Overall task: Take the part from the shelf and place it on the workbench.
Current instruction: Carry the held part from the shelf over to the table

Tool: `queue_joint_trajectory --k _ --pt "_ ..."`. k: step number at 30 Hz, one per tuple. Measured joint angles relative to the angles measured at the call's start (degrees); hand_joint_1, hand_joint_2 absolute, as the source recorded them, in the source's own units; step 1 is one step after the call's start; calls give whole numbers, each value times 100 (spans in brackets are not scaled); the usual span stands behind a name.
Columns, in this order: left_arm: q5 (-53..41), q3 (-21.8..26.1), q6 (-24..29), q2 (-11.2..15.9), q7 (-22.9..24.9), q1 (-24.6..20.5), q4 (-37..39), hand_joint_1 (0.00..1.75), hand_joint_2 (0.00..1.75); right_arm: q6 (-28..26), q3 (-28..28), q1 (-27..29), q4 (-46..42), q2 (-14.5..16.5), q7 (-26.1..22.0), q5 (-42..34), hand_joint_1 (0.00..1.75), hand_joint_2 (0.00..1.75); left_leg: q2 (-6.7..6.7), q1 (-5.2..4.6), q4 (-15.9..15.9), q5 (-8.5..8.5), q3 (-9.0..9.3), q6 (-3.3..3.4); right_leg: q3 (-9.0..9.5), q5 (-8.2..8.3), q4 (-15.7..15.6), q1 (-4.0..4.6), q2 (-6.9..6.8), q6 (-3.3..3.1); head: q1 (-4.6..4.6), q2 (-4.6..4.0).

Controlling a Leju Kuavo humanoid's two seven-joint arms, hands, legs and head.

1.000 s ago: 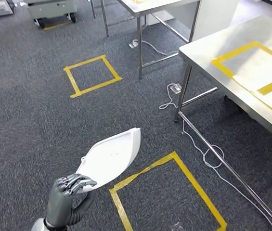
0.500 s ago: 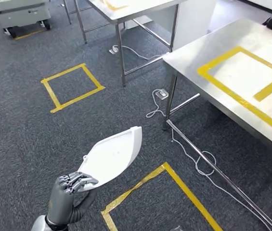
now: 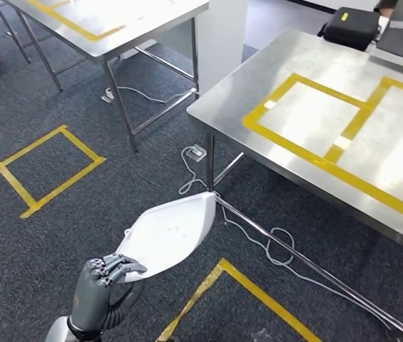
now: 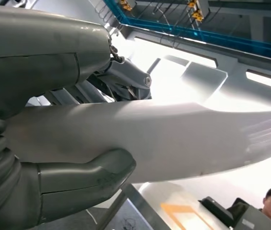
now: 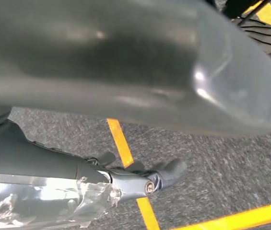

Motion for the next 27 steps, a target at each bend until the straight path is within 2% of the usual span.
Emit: queue_joint_trajectory --k 1,2,4,5,6,8,9,10,11,12,13,14,15,17,19,20,22,23,24,25,26,27 --pt "-7 -13 -1 -4 -4 -16 3 175 175 0 -1 1 0 0 2 -4 0 0 21 3 43 65 22 34 54 -66 -34 -9 20 32 10 1" --pt "-16 -26 -1 -5 -8 -36 4 175 175 -2 -1 1 0 -1 2 -7 0 0 59 3 48 93 48 84 87 -124 -21 -10 -69 65 18 1" --pt "-32 -48 -3 -10 -9 -65 7 175 175 -5 -1 -5 0 -2 4 -13 0 0 145 5 41 82 116 181 39 -273 182 12 -365 117 45 2" --pt "-38 -55 -5 -9 -9 -70 11 175 175 -6 -1 -14 0 -2 7 -15 0 0 191 -8 41 41 154 216 -103 -403 443 31 -555 129 61 1" --pt "-40 -60 -8 -8 -9 -72 19 175 175 -7 -1 -26 0 -2 9 -16 0 0 241 -24 41 -2 190 243 -312 -544 784 42 -652 131 74 2" --pt "-39 -68 -23 -7 -4 -78 43 175 175 -8 -1 -45 0 -4 15 -16 0 0 351 -67 41 -105 273 289 -795 -721 1461 61 -754 123 91 2" --pt "-36 -72 -35 -7 4 -83 58 175 175 -8 -1 -43 0 -4 19 -17 0 0 400 -92 41 -157 323 307 -958 -648 1583 73 -766 106 97 2" --pt "-29 -74 -50 -7 13 -90 70 175 175 -8 -2 -36 0 -5 25 -17 0 0 439 -114 41 -205 381 319 -1008 -453 1477 89 -775 80 99 2" --pt "-18 -78 -64 -7 23 -98 80 175 175 -8 -2 -30 0 -6 32 -18 0 0 479 -134 41 -255 451 327 -957 -166 1170 115 -810 43 104 2" --pt "-6 -83 -78 -7 33 -104 87 175 175 -9 -3 -26 0 -8 39 -19 0 0 522 -151 40 -305 527 328 -847 140 767 155 -909 -9 104 1" --pt "3 -87 -91 -7 39 -111 91 175 175 -10 -3 -30 0 -9 44 -19 0 0 559 -170 44 -349 596 320 -737 369 420 191 -998 -48 102 1" --pt "10 -93 -99 -7 43 -117 95 175 175 -11 -3 -42 0 -11 47 -19 0 0 596 -182 47 -380 646 305 -660 515 182 223 -1065 -80 103 1" --pt "12 -98 -106 -7 45 -122 98 175 175 -11 -3 -53 0 -11 50 -19 0 0 635 -187 48 -398 676 285 -635 570 83 246 -1092 -99 101 0" --pt "13 -106 -109 -7 45 -130 103 175 175 -11 -3 -66 0 -13 54 -18 0 0 717 -186 33 -408 704 236 -646 593 56 249 -981 -124 104 0" --pt "14 -110 -109 -6 46 -138 104 175 175 -13 -4 -61 0 -14 58 -18 0 0 641 -172 113 -515 684 172 -606 654 -10 216 -868 -173 97 0" --pt "15 -111 -109 -5 47 -141 106 175 175 -13 -6 -64 0 -14 58 -18 0 0 545 -164 296 -652 612 140 -583 686 -42 192 -815 -197 89 0" --pt "18 -114 -109 1 48 -139 116 175 175 -11 -9 -68 0 -14 59 -19 0 0 369 -144 1032 -1047 287 93 -573 715 -57 170 -702 -218 80 1" --pt "19 -115 -109 5 48 -137 124 175 175 -11 -9 -68 0 -14 59 -19 0 0 339 -138 1403 -1188 117 77 -575 717 -57 165 -638 -219 80 1" --pt "20 -116 -109 9 48 -136 132 175 175 -11 -10 -64 0 -14 60 -19 0 0 328 -133 1627 -1230 12 68 -574 719 -57 163 -569 -217 80 1" --pt "21 -116 -109 11 48 -137 137 175 175 -11 -11 -60 0 -14 60 -19 0 0 320 -127 1607 -1148 22 65 -572 721 -56 159 -497 -212 82 0" --pt "20 -116 -110 12 48 -137 139 175 175 -11 -11 -60 0 -14 61 -19 0 0 294 -116 1351 -970 153 64 -568 723 -55 151 -418 -200 81 0" --pt "18 -116 -114 13 48 -139 140 175 175 -10 -13 -62 0 -14 61 -19 0 0 222 -97 956 -761 362 61 -564 723 -53 141 -340 -182 81 0"
